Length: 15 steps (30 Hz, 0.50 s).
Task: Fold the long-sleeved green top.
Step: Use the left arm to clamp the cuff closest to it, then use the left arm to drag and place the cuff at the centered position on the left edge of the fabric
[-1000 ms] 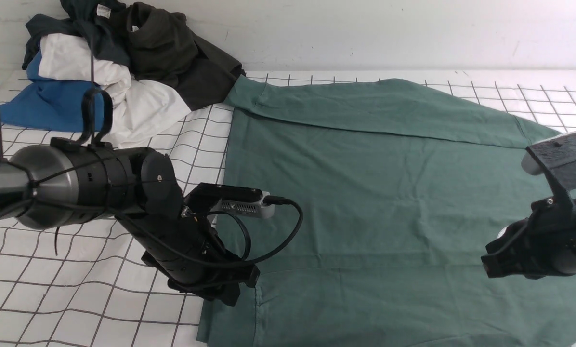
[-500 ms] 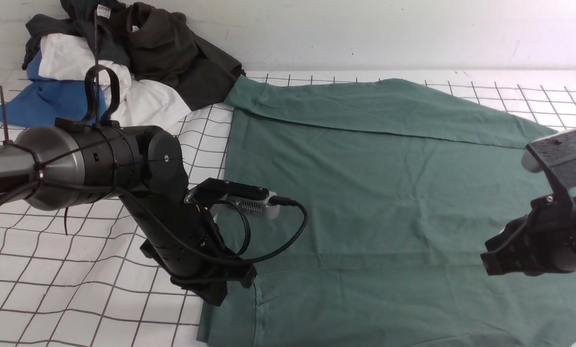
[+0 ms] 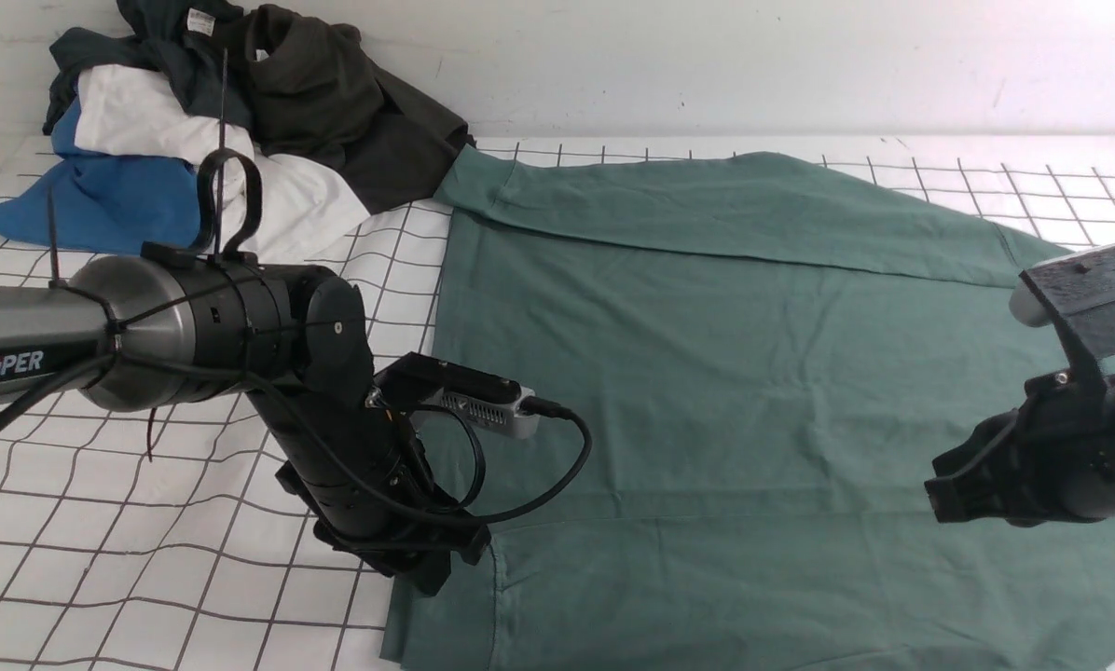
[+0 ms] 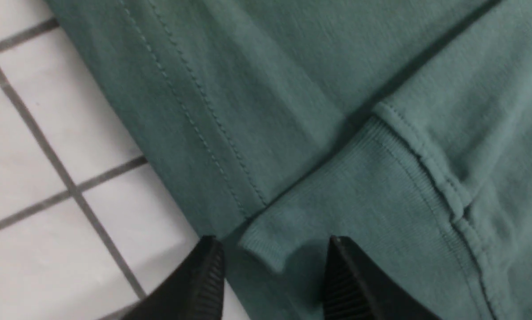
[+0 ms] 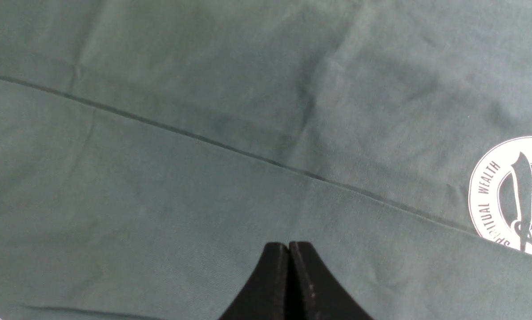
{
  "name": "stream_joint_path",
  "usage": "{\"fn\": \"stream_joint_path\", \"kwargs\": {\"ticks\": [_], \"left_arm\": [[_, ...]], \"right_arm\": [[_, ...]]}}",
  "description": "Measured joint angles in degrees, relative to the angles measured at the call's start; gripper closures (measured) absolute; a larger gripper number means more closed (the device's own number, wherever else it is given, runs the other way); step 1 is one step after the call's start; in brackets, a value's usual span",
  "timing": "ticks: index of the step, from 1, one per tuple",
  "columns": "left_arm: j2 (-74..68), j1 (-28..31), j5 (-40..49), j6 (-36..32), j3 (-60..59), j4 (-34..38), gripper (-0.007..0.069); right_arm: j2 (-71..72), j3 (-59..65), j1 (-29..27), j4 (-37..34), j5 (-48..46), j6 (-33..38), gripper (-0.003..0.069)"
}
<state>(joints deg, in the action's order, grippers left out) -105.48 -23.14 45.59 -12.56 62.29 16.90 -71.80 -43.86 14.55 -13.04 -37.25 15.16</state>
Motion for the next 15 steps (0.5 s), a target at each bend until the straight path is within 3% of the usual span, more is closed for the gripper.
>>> {"fn": "stream_joint_path", "kwargs": {"ticks": [2, 5, 12, 15], "left_arm": [[0.4, 0.0, -0.5, -0.4, 0.1, 0.0, 0.0505], [1.7, 0.0, -0.5, -1.4, 0.1, 0.3, 0.0600], [7.8, 0.0, -0.2, -3.7, 1.5, 1.0, 0.0622], [10.2, 0.0, -0.8, -7.1, 7.4, 0.1, 0.0622]], "right_arm": [[0.0, 0.0, 0.0, -0.1, 0.0, 0.0, 0.0669], [0.0, 0.0, 0.0, -0.2, 0.0, 0.0, 0.0669], [0.0, 0.0, 0.0, -0.3, 0.0, 0.0, 0.0669], [0.0, 0.0, 0.0, -0.3, 0.2, 0.0, 0.0669]]}}
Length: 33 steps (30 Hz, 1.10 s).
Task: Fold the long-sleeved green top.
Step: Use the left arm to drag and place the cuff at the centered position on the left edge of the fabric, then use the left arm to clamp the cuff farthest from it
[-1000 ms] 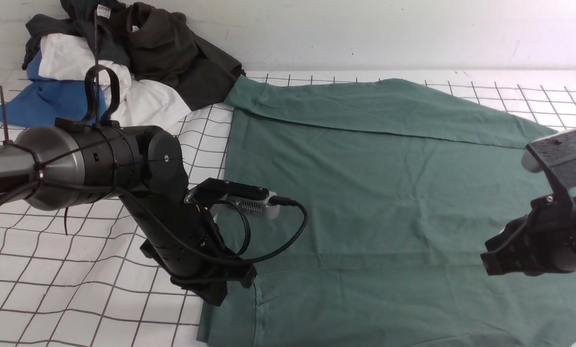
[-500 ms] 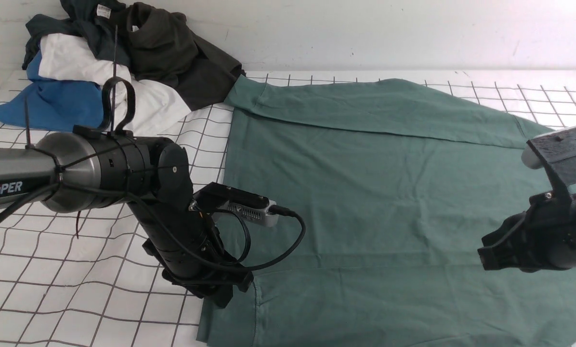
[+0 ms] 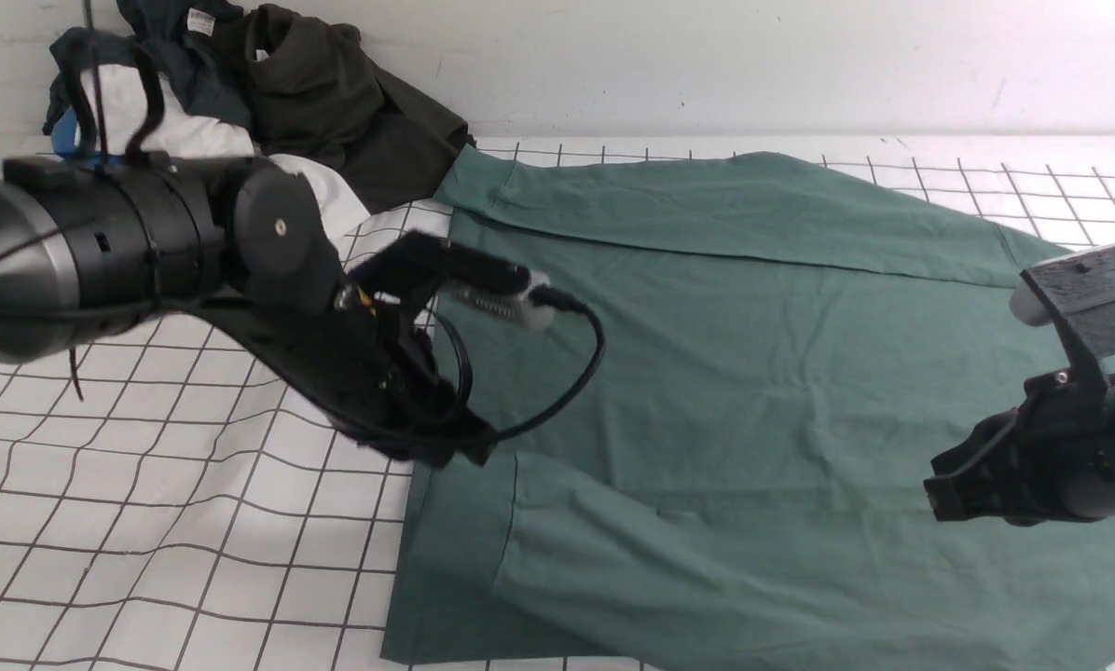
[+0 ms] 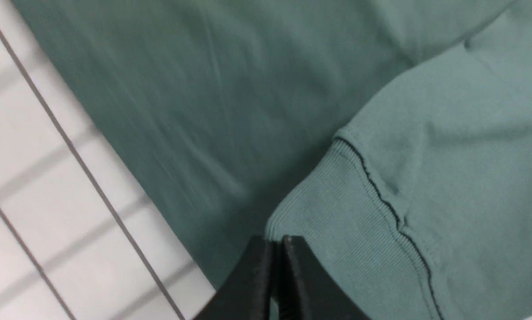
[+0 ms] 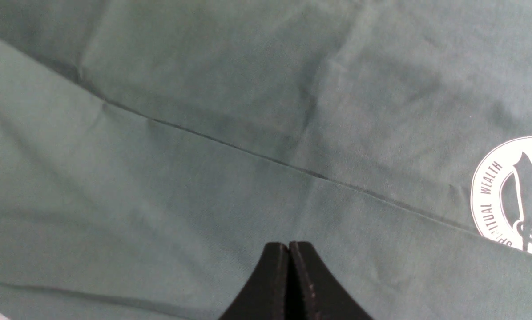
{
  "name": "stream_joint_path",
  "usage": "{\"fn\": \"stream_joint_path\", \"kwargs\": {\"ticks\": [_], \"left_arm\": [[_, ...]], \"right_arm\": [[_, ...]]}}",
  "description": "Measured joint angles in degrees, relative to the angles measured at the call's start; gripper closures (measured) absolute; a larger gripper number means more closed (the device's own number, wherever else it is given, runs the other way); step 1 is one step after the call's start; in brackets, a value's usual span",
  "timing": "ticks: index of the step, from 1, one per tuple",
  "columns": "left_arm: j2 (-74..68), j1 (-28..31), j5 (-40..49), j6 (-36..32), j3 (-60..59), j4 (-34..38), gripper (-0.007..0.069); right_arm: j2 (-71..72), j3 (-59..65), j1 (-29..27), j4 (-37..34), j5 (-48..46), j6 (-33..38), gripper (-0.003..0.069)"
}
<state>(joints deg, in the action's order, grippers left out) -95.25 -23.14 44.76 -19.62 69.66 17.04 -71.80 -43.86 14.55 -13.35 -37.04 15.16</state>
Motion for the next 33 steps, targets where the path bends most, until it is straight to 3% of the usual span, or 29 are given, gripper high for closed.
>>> {"fn": "stream_joint_path", "kwargs": {"ticks": [6, 11, 16, 20, 23, 26, 27, 28, 31, 33], "left_arm": [[-2.9, 0.3, -9.4, -3.0, 10.5, -4.9, 0.0622], [-11.9, 2.0, -9.9, -1.9, 17.3, -5.5, 0.0622], [-24.8, 4.2, -1.8, 3.1, 29.6, -5.7, 0.0618], [-30.1, 5.4, 5.8, 6.0, 39.8, -5.3, 0.0572], [-37.3, 8.0, 14.1, 7.1, 55.8, -2.4, 0.0441], [-44.0, 10.6, 16.2, 7.9, 67.5, 0.4, 0.0312], [-44.5, 10.7, 16.2, 8.0, 68.2, 0.6, 0.0303], [-48.4, 11.9, 15.6, 8.9, 73.9, 1.7, 0.0235], [-55.4, 13.6, 10.9, 12.0, 82.3, 2.5, 0.0141], [-57.3, 13.8, 9.5, 13.1, 84.0, 2.6, 0.0130]], "right_arm": [[0.0, 0.0, 0.0, -0.1, 0.2, 0.0, 0.0669], [0.0, 0.0, 0.0, -0.8, 0.2, 0.0, 0.0669], [0.0, 0.0, 0.0, -1.2, 0.7, 0.0, 0.0669], [0.0, 0.0, 0.0, -1.3, 1.2, 0.0, 0.0669], [0.0, 0.0, 0.1, -1.9, 2.1, 0.1, 0.0669], [-0.7, 0.0, 1.5, -2.3, 2.5, 0.7, 0.0669], [-0.9, 0.0, 1.7, -2.4, 2.5, 0.8, 0.0669], [-1.6, 0.0, 3.2, -2.6, 2.5, 1.8, 0.0669], [-2.6, 0.0, 6.3, -2.6, 2.5, 4.0, 0.0669], [-2.8, 0.0, 6.9, -2.6, 2.5, 4.5, 0.0669]]}}
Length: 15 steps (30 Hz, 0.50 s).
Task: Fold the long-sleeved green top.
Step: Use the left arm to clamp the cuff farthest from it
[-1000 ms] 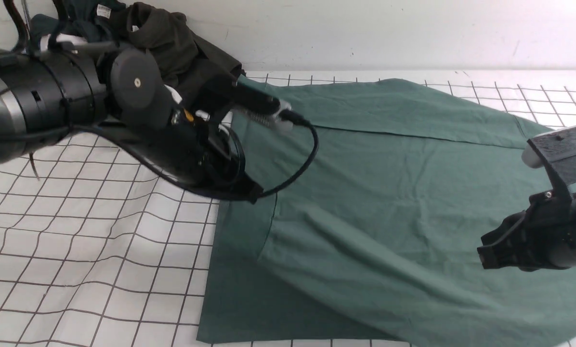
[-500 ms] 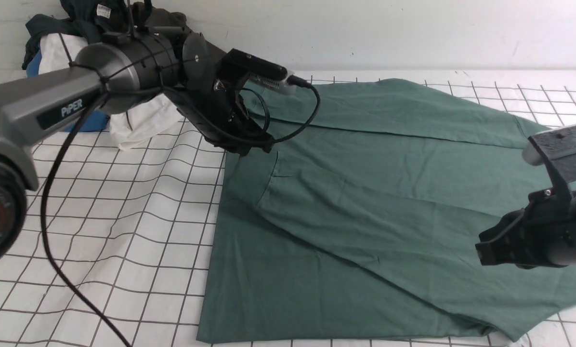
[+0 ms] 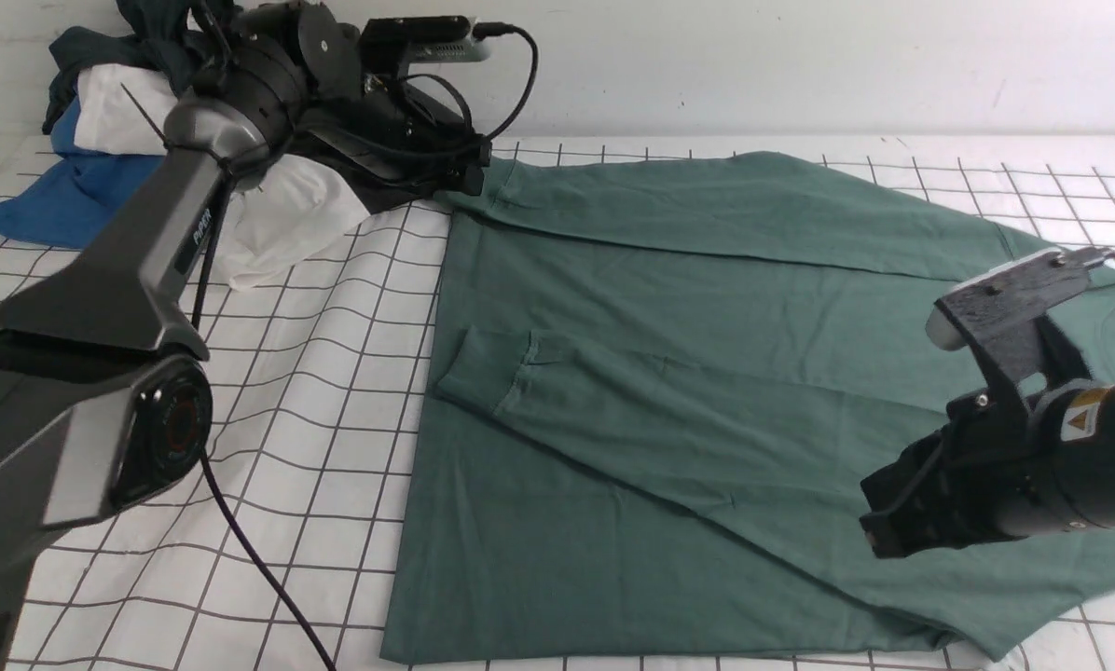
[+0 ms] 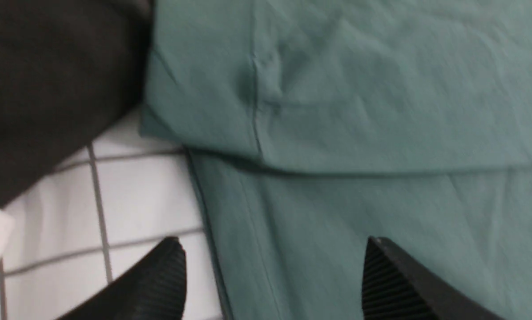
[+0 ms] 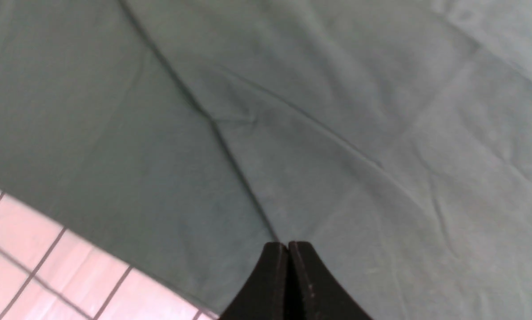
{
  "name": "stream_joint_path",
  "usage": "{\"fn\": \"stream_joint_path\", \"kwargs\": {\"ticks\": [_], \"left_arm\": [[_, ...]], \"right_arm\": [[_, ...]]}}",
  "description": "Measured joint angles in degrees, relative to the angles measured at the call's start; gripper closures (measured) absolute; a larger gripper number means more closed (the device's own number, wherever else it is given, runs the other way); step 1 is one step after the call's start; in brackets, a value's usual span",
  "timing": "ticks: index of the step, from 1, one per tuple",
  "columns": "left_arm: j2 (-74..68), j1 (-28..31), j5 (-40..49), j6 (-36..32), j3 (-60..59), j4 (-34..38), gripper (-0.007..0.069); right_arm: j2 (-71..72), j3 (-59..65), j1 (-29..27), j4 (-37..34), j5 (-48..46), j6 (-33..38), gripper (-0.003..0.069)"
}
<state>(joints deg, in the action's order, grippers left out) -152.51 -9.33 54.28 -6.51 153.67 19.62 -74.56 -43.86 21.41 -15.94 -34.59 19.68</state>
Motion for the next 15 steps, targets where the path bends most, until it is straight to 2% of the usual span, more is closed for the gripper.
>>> {"fn": "stream_joint_path", "kwargs": {"ticks": [6, 9, 11, 15], "left_arm": [[-7.8, 0.1, -17.6, 4.1, 2.3, 0.7, 0.0115], [-9.9, -0.1, -21.6, 4.5, 2.3, 0.9, 0.0144], [-10.7, -0.1, -22.5, 4.7, 2.3, 0.9, 0.0202], [-11.6, -0.1, -23.5, 5.2, 2.4, 1.0, 0.0398]], "right_arm": [[-0.2, 0.0, 0.8, -1.7, 0.0, 0.6, 0.0669], [-0.2, 0.0, 0.8, -2.9, 0.7, 0.6, 0.0669], [-0.2, 0.0, 0.8, -3.1, 1.5, 0.6, 0.0669], [-0.2, 0.0, 0.8, -3.1, 2.3, 0.7, 0.0669]]}}
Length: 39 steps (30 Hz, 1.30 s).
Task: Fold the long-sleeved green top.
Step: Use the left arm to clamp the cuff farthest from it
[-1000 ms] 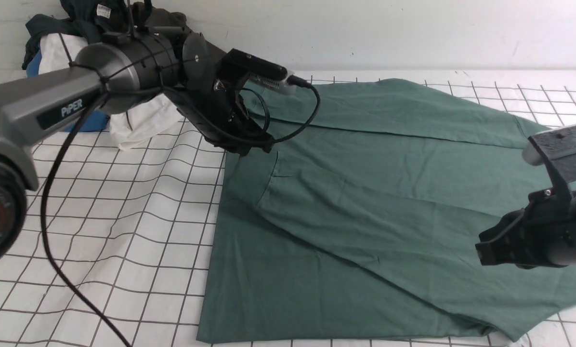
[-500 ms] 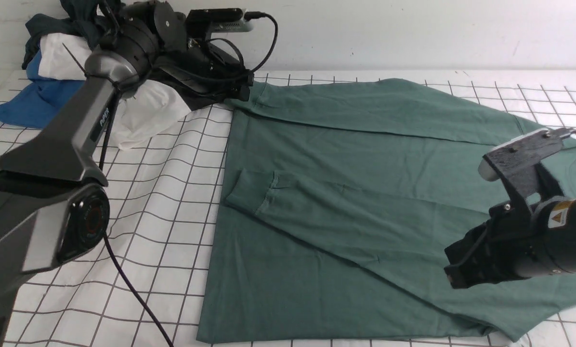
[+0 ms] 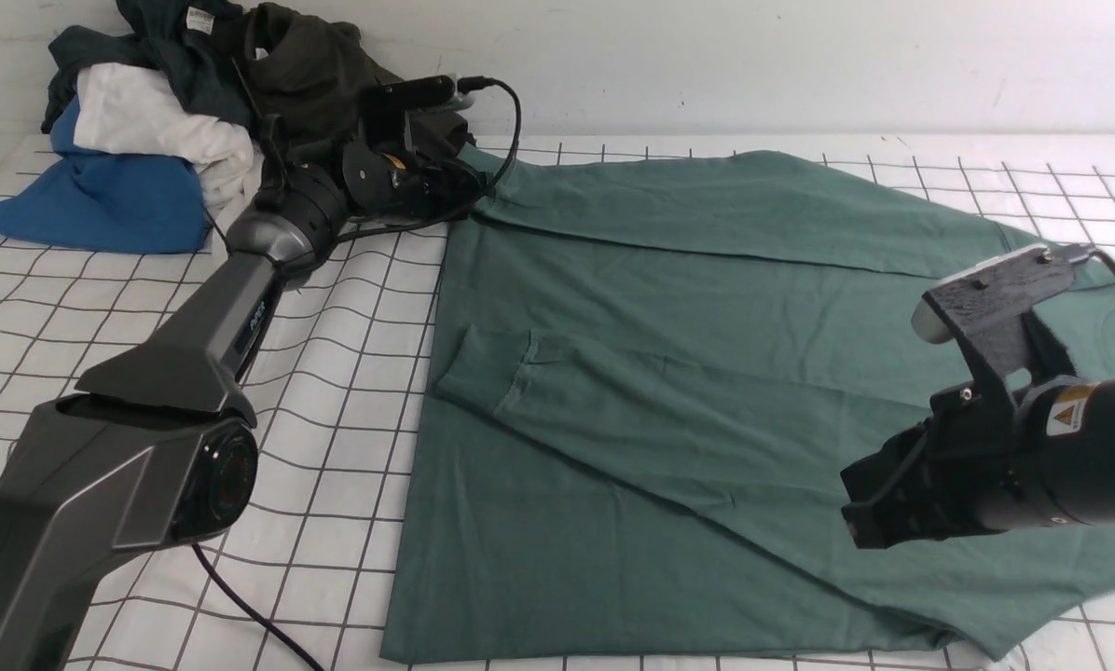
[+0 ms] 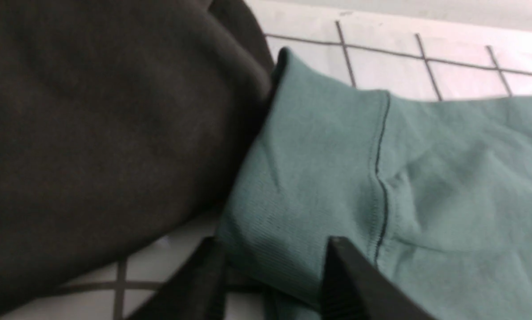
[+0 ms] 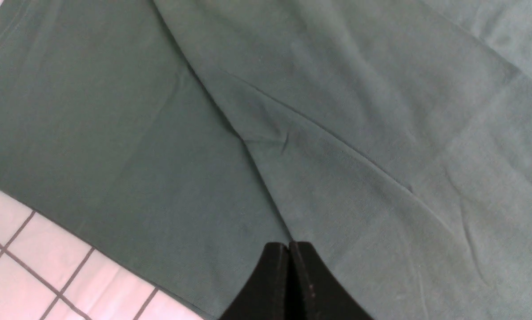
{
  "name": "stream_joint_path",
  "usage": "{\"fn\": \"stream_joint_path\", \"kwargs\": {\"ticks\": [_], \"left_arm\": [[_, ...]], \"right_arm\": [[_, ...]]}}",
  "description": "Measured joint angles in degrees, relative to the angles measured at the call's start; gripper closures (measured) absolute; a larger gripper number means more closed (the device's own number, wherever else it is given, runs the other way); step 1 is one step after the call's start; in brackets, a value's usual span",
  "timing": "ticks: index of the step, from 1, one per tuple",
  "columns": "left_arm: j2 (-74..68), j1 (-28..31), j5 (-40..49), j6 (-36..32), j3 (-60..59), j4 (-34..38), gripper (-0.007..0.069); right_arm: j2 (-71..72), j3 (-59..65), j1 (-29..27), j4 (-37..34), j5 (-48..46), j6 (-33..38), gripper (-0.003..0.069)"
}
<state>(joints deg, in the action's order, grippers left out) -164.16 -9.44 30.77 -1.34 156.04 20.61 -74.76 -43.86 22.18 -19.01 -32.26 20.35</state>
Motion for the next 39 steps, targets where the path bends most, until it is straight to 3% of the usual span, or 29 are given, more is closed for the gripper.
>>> {"fn": "stream_joint_path", "kwargs": {"ticks": [1, 3, 5, 11, 14, 20, 25, 27, 28, 31, 33, 36, 39], "left_arm": [[0.0, 0.0, 0.0, -0.1, 0.0, 0.0, 0.0410], [-0.2, 0.0, -0.9, -1.3, 0.0, 0.1, 0.0552], [0.0, 0.0, -0.9, -3.0, 0.5, 0.8, 0.0609], [3.3, -0.3, 5.2, -6.8, 2.7, 1.3, 0.0632], [8.4, -0.9, 14.6, -8.3, 5.2, 1.2, 0.0632], [13.3, -1.9, 25.1, -6.3, 6.8, -2.8, 0.0630], [7.4, -1.2, 21.1, -2.7, 6.6, -4.4, 0.0539], [2.9, -0.5, 15.5, -2.4, 6.1, -3.9, 0.0395], [2.5, -0.5, 14.5, -2.4, 6.0, -3.8, 0.0382], [-1.5, -0.2, 5.2, -3.3, 5.9, -3.3, 0.0150], [-2.4, -0.2, 1.6, -3.5, 5.9, -3.0, 0.0077], [-3.1, -0.2, -0.7, -3.6, 5.9, -2.8, 0.0060], [-4.3, -0.2, -2.7, -3.6, 5.9, -2.1, 0.0215]], "right_arm": [[0.0, 0.0, 0.0, 0.0, 0.1, 0.0, 0.0669], [0.0, 0.0, 0.0, -0.2, 0.1, 0.1, 0.0669], [0.0, 0.0, 0.0, -0.2, 0.0, 0.1, 0.0669], [0.0, 0.0, 0.0, 0.7, -2.2, 0.2, 0.0669], [0.0, 0.0, 0.0, 3.7, -4.0, 0.2, 0.0669], [1.9, 0.0, 0.0, 8.9, -5.5, -1.1, 0.0669], [2.2, 0.0, 0.0, 9.8, -5.6, -2.8, 0.0669], [2.2, 0.0, 0.0, 9.8, -5.7, -3.0, 0.0669], [2.2, 0.0, 0.0, 9.8, -5.7, -3.0, 0.0669], [2.2, 0.0, 0.0, 9.8, -5.7, -3.1, 0.0669], [2.2, 0.0, 0.0, 9.8, -5.4, -3.2, 0.0669], [2.2, 0.0, 0.0, 9.8, -4.8, -3.2, 0.0669], [2.2, 0.0, 0.0, 9.8, -4.5, -3.3, 0.0669]]}}
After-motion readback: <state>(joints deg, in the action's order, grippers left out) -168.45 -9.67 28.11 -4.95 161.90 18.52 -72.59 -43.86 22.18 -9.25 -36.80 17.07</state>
